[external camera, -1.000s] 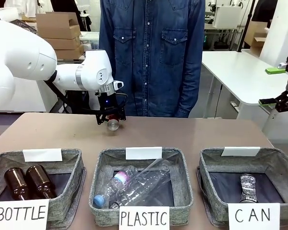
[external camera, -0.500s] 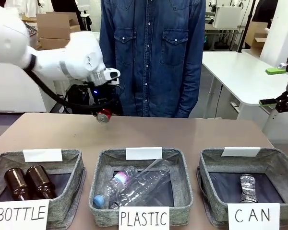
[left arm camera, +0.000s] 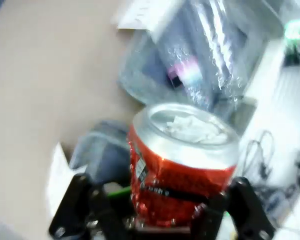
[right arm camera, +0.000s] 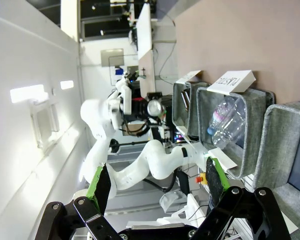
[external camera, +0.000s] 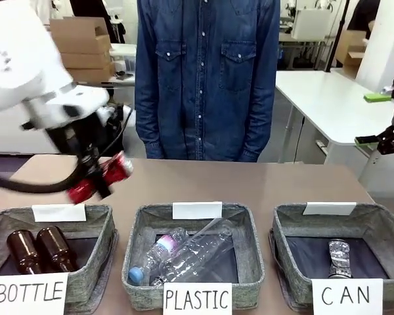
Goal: Sort the can waste into the basket.
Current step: Pick up the can waste from the table and place it in the right Fabric basket.
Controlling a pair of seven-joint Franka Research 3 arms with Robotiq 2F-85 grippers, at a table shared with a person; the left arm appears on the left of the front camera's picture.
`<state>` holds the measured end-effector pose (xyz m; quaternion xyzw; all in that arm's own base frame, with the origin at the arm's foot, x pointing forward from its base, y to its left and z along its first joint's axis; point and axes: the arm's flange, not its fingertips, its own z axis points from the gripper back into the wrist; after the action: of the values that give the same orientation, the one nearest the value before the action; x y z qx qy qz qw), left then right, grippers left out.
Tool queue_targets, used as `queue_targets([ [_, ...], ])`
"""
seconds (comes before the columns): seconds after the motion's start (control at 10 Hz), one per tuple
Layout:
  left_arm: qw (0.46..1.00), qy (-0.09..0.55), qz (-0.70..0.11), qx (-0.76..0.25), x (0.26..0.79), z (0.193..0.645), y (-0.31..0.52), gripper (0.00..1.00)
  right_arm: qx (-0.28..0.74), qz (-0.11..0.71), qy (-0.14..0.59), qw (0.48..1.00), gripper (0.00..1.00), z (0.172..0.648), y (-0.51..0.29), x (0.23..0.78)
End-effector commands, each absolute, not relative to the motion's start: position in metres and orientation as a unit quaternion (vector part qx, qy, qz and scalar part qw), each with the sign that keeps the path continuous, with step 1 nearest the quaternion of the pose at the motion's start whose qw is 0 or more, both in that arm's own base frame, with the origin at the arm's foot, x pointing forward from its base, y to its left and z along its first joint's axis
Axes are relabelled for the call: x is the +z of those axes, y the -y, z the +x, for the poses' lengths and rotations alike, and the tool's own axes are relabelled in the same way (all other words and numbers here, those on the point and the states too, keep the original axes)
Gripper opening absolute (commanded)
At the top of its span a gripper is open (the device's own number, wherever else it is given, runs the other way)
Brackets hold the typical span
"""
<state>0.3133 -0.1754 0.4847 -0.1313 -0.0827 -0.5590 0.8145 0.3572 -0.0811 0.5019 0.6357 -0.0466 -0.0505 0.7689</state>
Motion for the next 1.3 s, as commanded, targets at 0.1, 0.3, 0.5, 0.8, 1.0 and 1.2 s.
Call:
queue_targets([
  [0.1,0.815,0.083,-0.131,-0.559,0.485,0.313,0.175,0.0,-0.04,0.634,0.047,0.771,1.0,0.356,0.083,0.503],
  [0.3,0.815,0.083,-0.131,-0.559,0.485,0.313,0.175,0.0,-0.04,0.634,0.047,0.771,1.0,0.356,0.083,0.503],
  [0.5,0.815,0.083,-0.131,-0.559,0.485,0.313,0.175,0.0,-0.04,0.634,0.047,0.771,1.0,0.356,0.083,0.503],
  [0.8,0.764,0.145,-0.202,-0.595,0.486,0.304,0.278,0.0,-0.022,0.594,0.043,0.803,1.0,0.339,0.086,0.531],
  [1.0,0.652,0.169,-0.219,-0.706,0.505,0.292,0.41,0.0,-0.008,0.52,0.055,0.852,1.0,0.313,0.14,0.541],
  [1.2,0.603,0.157,-0.188,-0.76,0.509,0.302,0.537,0.0,0.001,0.439,0.113,0.891,1.0,0.268,0.222,0.543],
])
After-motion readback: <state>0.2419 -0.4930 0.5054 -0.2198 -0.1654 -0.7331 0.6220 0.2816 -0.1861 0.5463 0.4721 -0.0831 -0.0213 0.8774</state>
